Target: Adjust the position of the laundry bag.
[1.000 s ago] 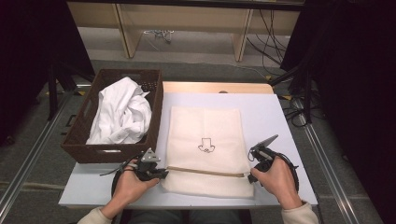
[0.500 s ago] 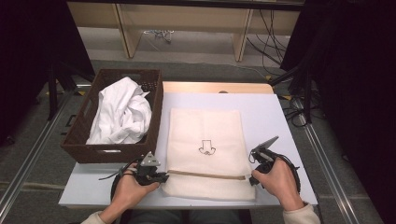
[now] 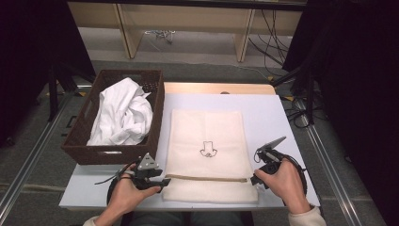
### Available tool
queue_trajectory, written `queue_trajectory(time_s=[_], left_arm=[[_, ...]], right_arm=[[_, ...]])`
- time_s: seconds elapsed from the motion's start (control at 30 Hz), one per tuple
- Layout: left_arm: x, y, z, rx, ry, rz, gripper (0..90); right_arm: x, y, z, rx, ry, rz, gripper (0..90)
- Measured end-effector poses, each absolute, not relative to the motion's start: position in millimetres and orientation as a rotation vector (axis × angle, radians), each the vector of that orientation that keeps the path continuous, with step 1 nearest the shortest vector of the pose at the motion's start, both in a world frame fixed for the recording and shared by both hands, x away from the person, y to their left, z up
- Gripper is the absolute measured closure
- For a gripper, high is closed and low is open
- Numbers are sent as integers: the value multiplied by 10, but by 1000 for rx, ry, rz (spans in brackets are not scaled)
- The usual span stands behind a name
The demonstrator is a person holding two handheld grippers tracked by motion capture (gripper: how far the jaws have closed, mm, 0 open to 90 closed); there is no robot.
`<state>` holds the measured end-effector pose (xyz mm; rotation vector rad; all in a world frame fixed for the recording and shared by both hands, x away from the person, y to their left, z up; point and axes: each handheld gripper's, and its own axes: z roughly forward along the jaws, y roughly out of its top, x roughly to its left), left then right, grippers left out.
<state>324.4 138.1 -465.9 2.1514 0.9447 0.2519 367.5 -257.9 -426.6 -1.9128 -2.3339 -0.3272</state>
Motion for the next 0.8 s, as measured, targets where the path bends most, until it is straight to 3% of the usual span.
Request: queue_trajectory(time_s=[0.03, 0.17, 0.8], left_arm=[[3230, 1382, -4630, 2134, 918, 259, 363], [3216, 1387, -4630, 2091, 924, 285, 286], [3219, 1459, -4634, 2023, 964, 255, 262]], right_arm=[[3688, -2601, -4236, -1927, -2347, -392, 556], [3742, -2671, -4258, -1903, -2430, -524, 489], [3843, -2701, -4255, -1948, -2409, -569, 478]])
